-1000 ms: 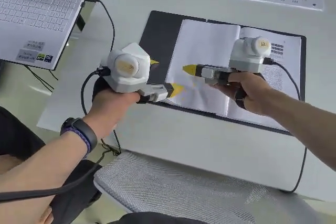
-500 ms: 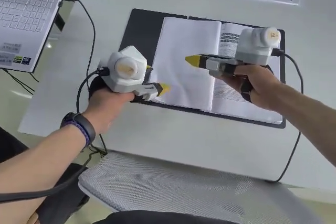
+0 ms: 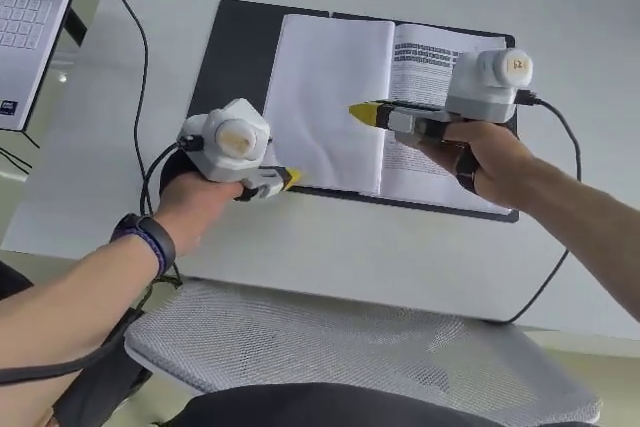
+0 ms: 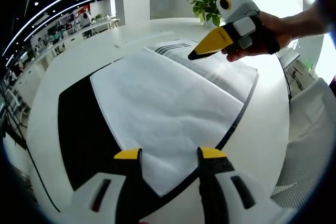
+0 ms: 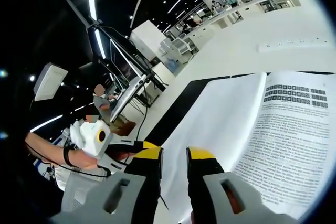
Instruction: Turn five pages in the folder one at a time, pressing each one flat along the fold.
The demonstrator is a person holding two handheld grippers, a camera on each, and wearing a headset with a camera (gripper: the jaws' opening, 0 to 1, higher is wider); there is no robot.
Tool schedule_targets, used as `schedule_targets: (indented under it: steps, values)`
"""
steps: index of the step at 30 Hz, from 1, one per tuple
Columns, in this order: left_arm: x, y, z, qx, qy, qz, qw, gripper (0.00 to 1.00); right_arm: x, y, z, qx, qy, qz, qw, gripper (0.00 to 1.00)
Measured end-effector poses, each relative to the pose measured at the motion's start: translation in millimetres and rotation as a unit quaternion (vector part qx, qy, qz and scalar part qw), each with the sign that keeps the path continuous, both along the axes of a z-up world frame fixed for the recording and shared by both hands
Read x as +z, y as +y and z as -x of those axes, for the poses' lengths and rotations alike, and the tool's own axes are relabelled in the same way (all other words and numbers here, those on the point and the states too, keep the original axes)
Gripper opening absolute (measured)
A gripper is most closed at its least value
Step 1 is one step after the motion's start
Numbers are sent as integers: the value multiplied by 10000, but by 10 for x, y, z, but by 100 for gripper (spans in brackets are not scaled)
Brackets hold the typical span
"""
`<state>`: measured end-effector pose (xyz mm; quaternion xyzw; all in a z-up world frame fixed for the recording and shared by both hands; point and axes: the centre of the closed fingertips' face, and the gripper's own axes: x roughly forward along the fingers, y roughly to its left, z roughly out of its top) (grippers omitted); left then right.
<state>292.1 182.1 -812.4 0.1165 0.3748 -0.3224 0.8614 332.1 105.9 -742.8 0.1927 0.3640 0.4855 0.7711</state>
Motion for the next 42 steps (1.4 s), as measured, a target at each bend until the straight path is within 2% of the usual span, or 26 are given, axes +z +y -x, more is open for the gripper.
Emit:
schedule_targets:
  steps: [9, 16, 18, 25, 31, 36, 38, 39, 42]
  values:
    - [23, 4, 16, -11, -58, -17, 10000, 41, -57, -135, -22, 15, 10, 85, 10000, 16]
    - [35, -3, 23, -10, -68, -32, 10000, 41, -50, -224, -204, 69, -97, 195, 9997, 16]
    - [35, -5, 25, -10, -67, -36, 10000, 41, -67, -228, -252, 112, -125, 263, 9995, 16]
    - [33, -11, 15, -2, -53, -40, 10000, 41, -169, -195, -393, 161, -96, 245, 9995, 14]
    - [30, -14, 3, 5, -17, -17, 10000, 41, -254, -129, -363, 298, -54, 195, 9994, 13]
    - [27, -25, 1, 48, 13, 23, 10000, 42, -419, -128, -306, 355, 96, 241, 9990, 11]
    - [34, -27, 0, 102, 52, 99, 9999, 43, -429, -158, -334, 234, 67, 194, 9995, 7]
    - [32, -28, 2, 93, 48, 89, 9999, 42, -436, -166, -328, 213, 118, 169, 9996, 5]
    - [19, -30, 6, 73, 36, 62, 9999, 42, -452, -183, -345, 155, 78, 126, 9998, 1]
